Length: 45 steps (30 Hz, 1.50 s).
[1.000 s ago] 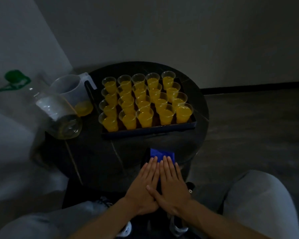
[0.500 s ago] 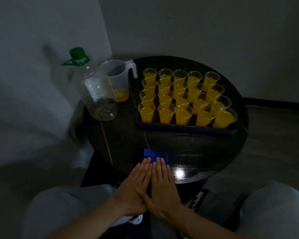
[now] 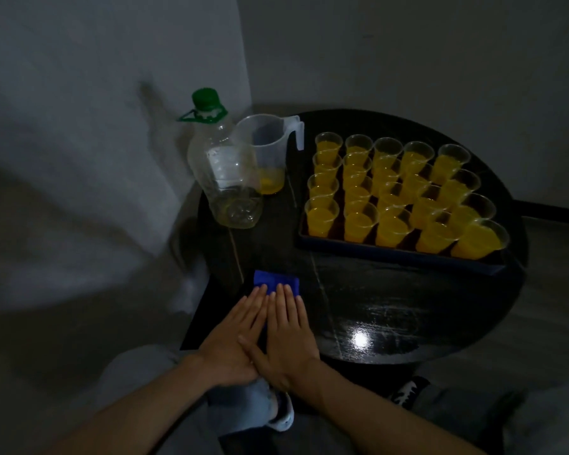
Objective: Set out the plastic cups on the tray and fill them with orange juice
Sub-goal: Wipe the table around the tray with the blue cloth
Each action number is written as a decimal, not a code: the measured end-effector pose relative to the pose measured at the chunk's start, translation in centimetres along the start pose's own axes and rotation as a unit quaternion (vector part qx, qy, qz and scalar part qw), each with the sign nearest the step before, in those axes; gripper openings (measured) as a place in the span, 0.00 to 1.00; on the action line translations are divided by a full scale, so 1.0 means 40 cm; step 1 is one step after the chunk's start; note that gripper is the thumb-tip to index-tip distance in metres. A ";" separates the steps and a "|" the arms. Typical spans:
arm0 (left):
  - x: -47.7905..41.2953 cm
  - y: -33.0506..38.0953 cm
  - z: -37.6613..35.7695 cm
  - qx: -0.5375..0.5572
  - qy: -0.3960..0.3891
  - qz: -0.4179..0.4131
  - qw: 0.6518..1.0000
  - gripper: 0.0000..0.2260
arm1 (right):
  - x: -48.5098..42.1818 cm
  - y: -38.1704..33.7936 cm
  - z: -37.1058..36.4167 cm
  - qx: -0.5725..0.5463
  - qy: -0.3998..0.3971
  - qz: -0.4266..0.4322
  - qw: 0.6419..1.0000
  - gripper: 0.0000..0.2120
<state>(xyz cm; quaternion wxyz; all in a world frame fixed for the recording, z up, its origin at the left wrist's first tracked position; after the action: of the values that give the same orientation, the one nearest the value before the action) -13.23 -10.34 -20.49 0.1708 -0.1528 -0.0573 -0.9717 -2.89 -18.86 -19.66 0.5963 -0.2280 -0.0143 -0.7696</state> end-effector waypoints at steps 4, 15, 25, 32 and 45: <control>-0.023 -0.047 0.022 0.046 -0.057 0.047 0.996 0.45 | -0.069 0.008 0.038 0.019 -0.015 0.029 0.999 0.46; -0.028 -0.050 0.016 -0.049 0.043 0.041 0.997 0.42 | -0.019 0.081 0.003 0.079 0.036 0.109 0.990 0.42; -0.005 -0.028 0.109 0.005 0.078 -0.016 0.997 0.24 | -0.013 0.062 0.034 0.097 0.065 0.066 0.991 0.28; 0.029 0.030 0.111 0.056 0.096 -0.015 0.994 0.20 | 0.028 0.097 0.127 0.016 0.048 0.056 0.997 0.15; -0.009 0.134 0.195 0.263 0.091 0.125 0.952 0.09 | 0.119 0.166 0.272 -0.044 0.062 0.129 0.989 0.06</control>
<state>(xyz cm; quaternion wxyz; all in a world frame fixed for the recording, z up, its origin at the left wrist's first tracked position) -8.90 -13.97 -12.91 0.3299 -0.0196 -0.2753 -0.9028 6.00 -21.92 -9.80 0.6799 -0.2062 0.0863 -0.6984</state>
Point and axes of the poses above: each hand's wrist, its own x-axis away from the middle knuckle, its own z-axis out of the back of the hand, y = z × x, the point moved 2 cm from there along -x, towards the middle knuckle, and after that the axes turned 8 degrees about -y, right-handed, at the moved point
